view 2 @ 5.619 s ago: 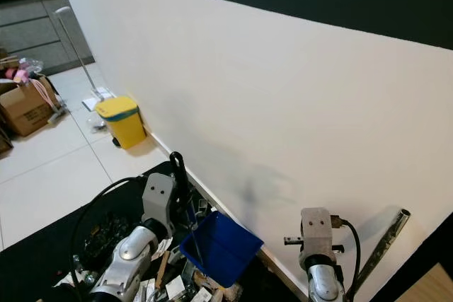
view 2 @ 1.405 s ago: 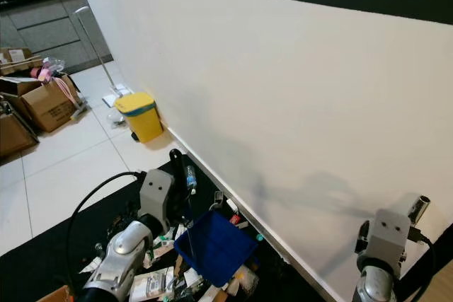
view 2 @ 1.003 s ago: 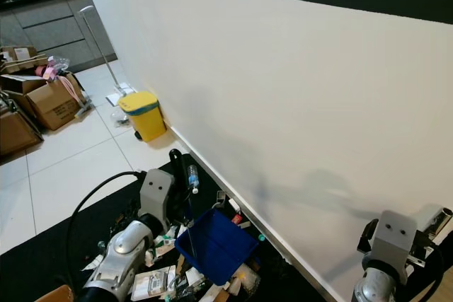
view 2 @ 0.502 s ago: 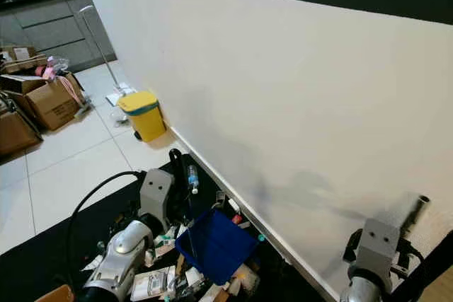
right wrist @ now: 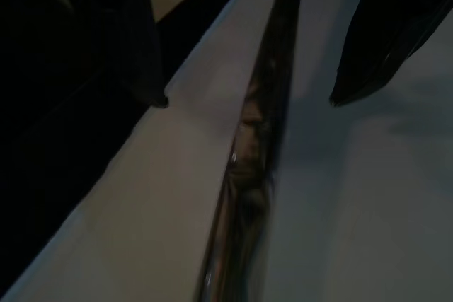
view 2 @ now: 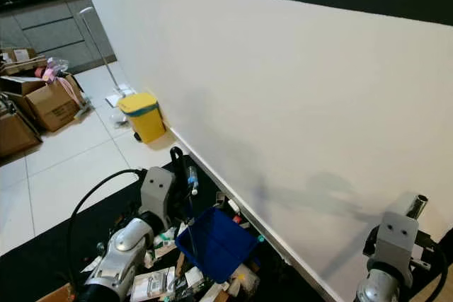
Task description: Sweep floor
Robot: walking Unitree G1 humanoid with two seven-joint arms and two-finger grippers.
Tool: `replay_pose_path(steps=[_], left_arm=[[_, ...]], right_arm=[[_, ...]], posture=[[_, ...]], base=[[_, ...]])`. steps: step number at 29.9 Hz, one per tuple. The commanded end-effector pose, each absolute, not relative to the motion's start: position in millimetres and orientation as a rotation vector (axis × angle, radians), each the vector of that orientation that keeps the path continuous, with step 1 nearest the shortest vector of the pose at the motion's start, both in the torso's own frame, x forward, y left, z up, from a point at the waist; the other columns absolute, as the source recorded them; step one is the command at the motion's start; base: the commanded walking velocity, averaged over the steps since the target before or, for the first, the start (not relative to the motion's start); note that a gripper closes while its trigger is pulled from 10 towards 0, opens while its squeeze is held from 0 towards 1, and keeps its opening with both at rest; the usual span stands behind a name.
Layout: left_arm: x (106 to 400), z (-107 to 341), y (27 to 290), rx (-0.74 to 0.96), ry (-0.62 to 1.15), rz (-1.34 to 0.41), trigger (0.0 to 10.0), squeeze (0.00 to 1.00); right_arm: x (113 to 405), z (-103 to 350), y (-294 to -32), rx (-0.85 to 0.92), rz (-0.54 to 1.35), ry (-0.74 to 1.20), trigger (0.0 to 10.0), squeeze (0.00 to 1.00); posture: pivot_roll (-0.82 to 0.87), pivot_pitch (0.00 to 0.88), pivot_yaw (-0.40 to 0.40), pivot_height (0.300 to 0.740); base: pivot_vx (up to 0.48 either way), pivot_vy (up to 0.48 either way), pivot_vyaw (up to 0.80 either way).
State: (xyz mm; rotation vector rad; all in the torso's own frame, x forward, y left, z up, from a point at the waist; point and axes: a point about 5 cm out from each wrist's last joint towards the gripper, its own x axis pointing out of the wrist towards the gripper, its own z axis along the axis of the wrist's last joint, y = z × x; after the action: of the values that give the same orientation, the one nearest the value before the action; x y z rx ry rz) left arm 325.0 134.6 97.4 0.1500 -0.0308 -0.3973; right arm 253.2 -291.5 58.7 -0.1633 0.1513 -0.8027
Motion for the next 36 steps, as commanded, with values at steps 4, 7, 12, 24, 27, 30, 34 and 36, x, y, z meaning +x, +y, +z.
replay_pose_path(steps=[4, 7, 12, 24, 27, 30, 34, 36], left_arm=[[326.1, 103.3, 139.7, 0.156, -0.061, -0.385, 10.0, 0.00], [325.7, 103.5, 139.3, 0.155, -0.063, -0.386, 10.0, 0.00], [324.0, 102.6, 138.9, 0.155, -0.060, -0.387, 10.0, 0.00], [325.8, 104.8, 139.1, 0.155, -0.065, -0.387, 10.0, 0.00], [325.7, 105.1, 140.0, 0.156, -0.067, -0.382, 10.0, 0.00], [325.4, 104.9, 139.6, 0.154, -0.068, -0.378, 10.0, 0.00], [324.5, 103.9, 137.3, 0.148, -0.069, -0.378, 10.0, 0.00], [324.0, 103.4, 135.3, 0.144, -0.070, -0.379, 10.0, 0.00]], right_arm=[[258.2, 46.2, -295.5, -0.105, -0.796, 0.222, 10.0, 0.00], [260.5, 45.0, -296.2, -0.102, -0.795, 0.228, 10.0, 0.00], [268.9, 41.1, -297.2, -0.063, -0.783, 0.254, 6.8, 0.00], [278.0, 46.1, -308.2, -0.137, -0.831, 0.265, 0.4, 0.00], [279.8, 51.0, -313.6, -0.144, -0.835, 0.248, 0.0, 0.00], [281.1, 55.7, -317.3, -0.153, -0.831, 0.225, 0.0, 0.00], [286.1, 63.8, -315.7, -0.148, -0.794, 0.165, 0.0, 0.00], [291.2, 68.5, -309.4, -0.142, -0.735, 0.118, 9.8, 0.00]], posture=[[-0.01, 0.102, 0.124, 0.740], [-0.01, 0.106, 0.124, 0.740], [0.00, 0.109, 0.125, 0.740], [0.01, 0.106, 0.128, 0.740], [0.02, 0.103, 0.123, 0.740], [0.02, 0.101, 0.120, 0.740], [0.01, 0.098, 0.108, 0.740], [0.00, 0.098, 0.101, 0.740]], base=[[0.000, 0.000, 0.00], [0.000, 0.000, 0.00], [0.000, 0.000, 0.00], [0.000, 0.000, 0.00], [0.000, 0.000, 0.00], [0.000, 0.000, 0.00], [0.000, 0.000, 0.00], [0.000, 0.000, 0.00]])
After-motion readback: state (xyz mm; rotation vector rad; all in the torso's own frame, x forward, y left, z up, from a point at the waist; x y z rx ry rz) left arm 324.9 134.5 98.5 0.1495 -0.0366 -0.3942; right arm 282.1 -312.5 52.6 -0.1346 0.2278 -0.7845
